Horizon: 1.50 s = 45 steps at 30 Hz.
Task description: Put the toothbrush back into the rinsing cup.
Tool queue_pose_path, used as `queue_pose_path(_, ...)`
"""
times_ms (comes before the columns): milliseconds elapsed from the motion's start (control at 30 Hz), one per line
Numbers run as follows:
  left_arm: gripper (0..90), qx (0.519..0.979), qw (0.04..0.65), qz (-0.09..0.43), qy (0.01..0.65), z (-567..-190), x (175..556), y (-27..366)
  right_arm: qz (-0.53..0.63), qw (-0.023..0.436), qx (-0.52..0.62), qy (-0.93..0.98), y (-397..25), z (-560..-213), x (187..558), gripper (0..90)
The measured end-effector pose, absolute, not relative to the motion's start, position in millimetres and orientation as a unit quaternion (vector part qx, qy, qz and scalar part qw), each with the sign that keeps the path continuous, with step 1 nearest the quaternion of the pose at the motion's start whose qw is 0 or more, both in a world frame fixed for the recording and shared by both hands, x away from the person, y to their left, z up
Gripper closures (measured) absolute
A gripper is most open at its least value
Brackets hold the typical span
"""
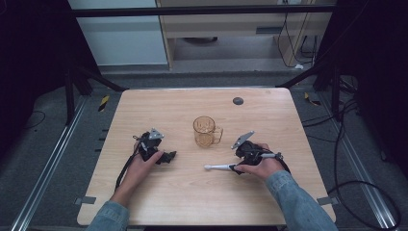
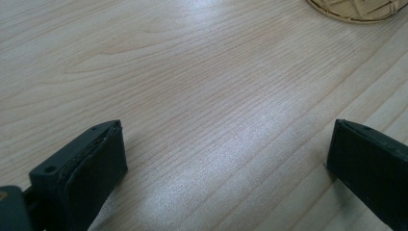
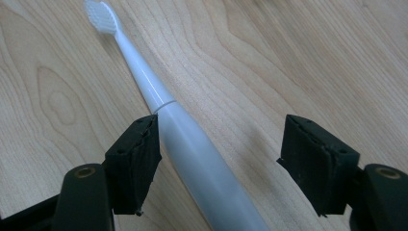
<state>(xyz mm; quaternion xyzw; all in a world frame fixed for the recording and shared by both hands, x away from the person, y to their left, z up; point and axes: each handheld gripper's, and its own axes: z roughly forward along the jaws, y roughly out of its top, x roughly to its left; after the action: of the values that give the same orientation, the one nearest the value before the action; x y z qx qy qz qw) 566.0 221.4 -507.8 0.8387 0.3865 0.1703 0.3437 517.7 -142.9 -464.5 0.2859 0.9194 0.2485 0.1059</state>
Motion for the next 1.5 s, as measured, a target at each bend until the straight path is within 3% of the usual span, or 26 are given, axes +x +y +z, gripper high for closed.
queue_pose_path(833,0.0,0.839,0.344,0.170,0.387,-508,566,221,0.233,0.080,0.262,0.933,-136,-470,519,38.6)
queue_pose_path(1500,0.0,0.839,0.344,0.170,0.387,-508,566,221,0.214,0.066,0.246,0.943,-135,-476,518,53.5)
